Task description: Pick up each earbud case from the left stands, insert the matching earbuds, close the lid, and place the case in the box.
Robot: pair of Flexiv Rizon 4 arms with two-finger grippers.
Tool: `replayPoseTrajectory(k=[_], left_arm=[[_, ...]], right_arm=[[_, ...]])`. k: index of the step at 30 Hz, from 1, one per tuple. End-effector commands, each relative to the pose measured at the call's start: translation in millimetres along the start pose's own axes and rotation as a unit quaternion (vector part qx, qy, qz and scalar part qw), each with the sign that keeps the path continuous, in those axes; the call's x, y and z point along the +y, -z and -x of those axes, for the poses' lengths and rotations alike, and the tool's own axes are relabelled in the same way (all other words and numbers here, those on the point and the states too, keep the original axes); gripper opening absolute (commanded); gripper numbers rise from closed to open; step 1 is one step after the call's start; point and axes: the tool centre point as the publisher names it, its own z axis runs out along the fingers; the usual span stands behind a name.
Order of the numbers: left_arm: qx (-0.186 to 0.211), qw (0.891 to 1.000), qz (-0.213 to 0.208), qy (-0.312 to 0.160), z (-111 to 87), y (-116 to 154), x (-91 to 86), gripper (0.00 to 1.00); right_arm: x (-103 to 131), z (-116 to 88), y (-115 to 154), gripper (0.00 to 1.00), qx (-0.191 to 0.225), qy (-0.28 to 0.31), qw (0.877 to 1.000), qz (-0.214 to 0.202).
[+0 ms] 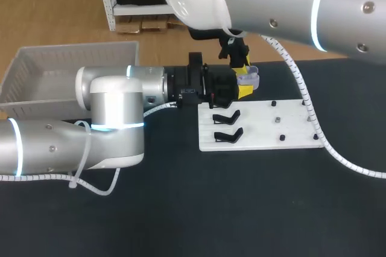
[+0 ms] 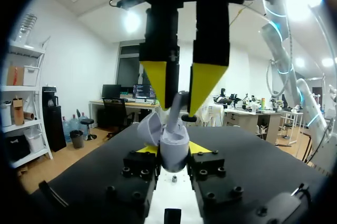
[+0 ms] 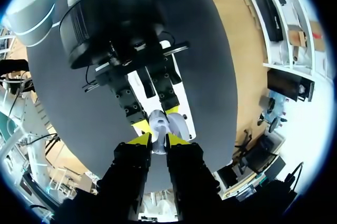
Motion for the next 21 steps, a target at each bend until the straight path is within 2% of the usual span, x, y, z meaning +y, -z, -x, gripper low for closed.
replayPoseTrajectory(k=[1,21], left_arm=[[-0.002,1.000,0.001,-0.001,-0.7,0.0,-0.1,0.00],[-0.002,1.000,0.001,-0.001,-0.7,0.0,-0.1,0.00]], right_arm=[[1.4,2.5,-0.7,0.00,0.003,0.003,1.000,0.001],[-2.0,9.3,-4.6,0.00,0.008,0.009,1.000,0.000]])
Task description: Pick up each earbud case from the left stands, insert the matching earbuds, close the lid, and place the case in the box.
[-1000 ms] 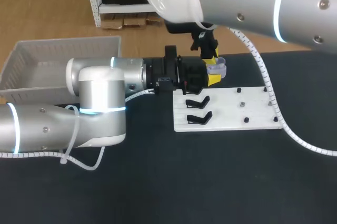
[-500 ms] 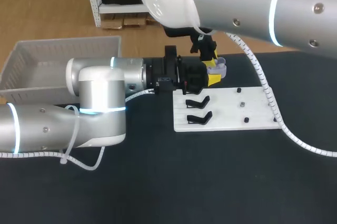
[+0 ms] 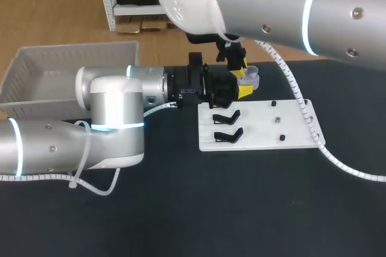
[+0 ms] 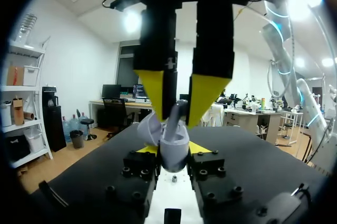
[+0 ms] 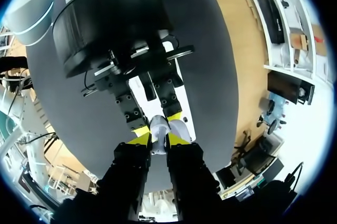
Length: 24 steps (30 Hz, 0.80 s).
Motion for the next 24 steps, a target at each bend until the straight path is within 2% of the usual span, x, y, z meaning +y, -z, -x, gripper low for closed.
replayPoseTrajectory(k=[1,24], left_arm=[[-0.002,1.000,0.001,-0.001,-0.6,-0.1,-0.1,0.00],[-0.002,1.000,0.001,-0.001,-0.6,-0.1,-0.1,0.00]], right_arm=[[-2.3,2.5,0.1,0.00,0.003,0.002,1.000,0.002],[-1.2,4.3,-7.6,0.00,0.009,0.009,1.000,0.007]])
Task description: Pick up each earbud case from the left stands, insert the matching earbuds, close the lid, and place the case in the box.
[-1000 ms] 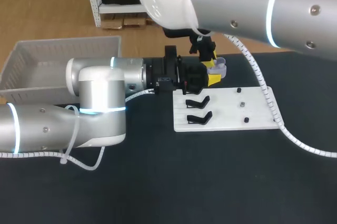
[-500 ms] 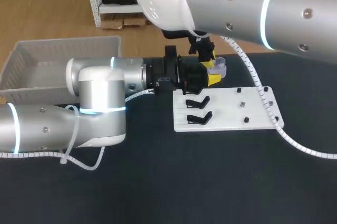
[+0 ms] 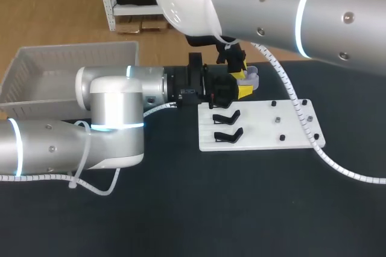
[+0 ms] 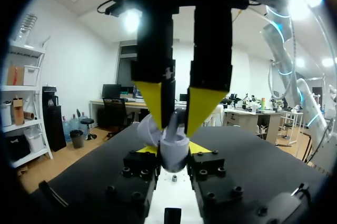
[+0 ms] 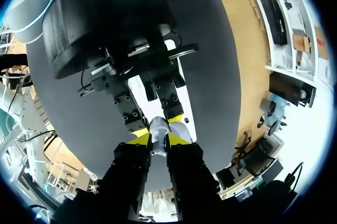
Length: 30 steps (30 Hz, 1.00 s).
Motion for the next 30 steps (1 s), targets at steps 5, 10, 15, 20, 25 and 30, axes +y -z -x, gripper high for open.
replayPoseTrajectory(k=[5,10,15,20,25,30], left_arm=[[-0.002,1.000,0.001,-0.001,0.3,-0.4,-0.2,0.00],[-0.002,1.000,0.001,-0.001,0.3,-0.4,-0.2,0.00],[-0.002,1.000,0.001,-0.001,0.3,-0.4,-0.2,0.00],[-0.002,1.000,0.001,-0.001,0.3,-0.4,-0.2,0.00],[-0.002,1.000,0.001,-0.001,0.3,-0.4,-0.2,0.00],[-0.002,1.000,0.001,-0.001,0.3,-0.4,-0.2,0.00]], right_arm=[[-2.5,2.9,0.5,0.00,0.003,0.003,1.000,-0.001],[-3.9,3.0,1.9,0.00,0.004,0.005,1.000,-0.004],[-4.1,3.0,2.2,0.00,0.005,0.005,1.000,-0.003],[-3.8,3.1,2.4,0.03,0.007,0.007,1.000,-0.002],[-3.2,4.0,3.6,0.07,0.007,0.008,1.000,-0.003],[-3.2,4.2,3.8,0.13,0.008,0.009,1.000,-0.003]])
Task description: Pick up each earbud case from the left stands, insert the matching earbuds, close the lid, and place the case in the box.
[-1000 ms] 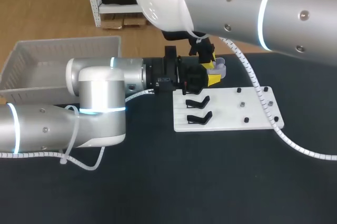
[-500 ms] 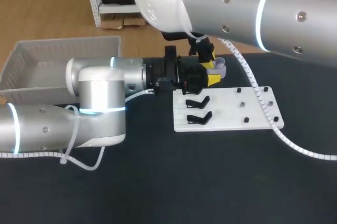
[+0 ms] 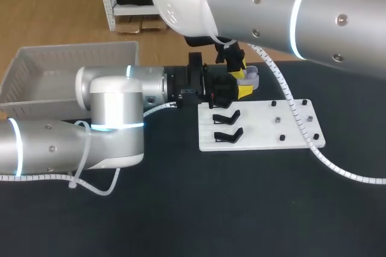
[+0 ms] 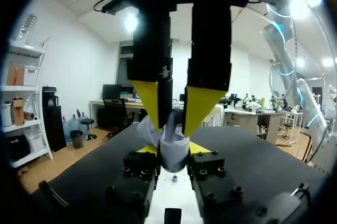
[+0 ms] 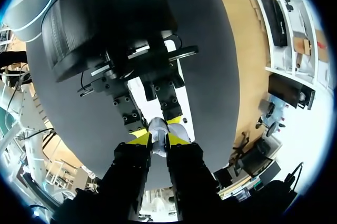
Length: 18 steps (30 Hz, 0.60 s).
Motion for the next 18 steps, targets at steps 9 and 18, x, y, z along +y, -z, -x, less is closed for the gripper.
replayPoseTrajectory(k=[9,18], left_arm=[[-0.002,1.000,0.001,-0.001,-0.4,-0.5,-0.4,0.00],[-0.002,1.000,0.001,-0.001,-0.4,-0.5,-0.4,0.00]], right_arm=[[-2.0,2.3,3.3,0.22,0.003,0.000,1.000,0.001],[-2.8,2.0,3.3,0.21,0.004,0.000,1.000,0.001]])
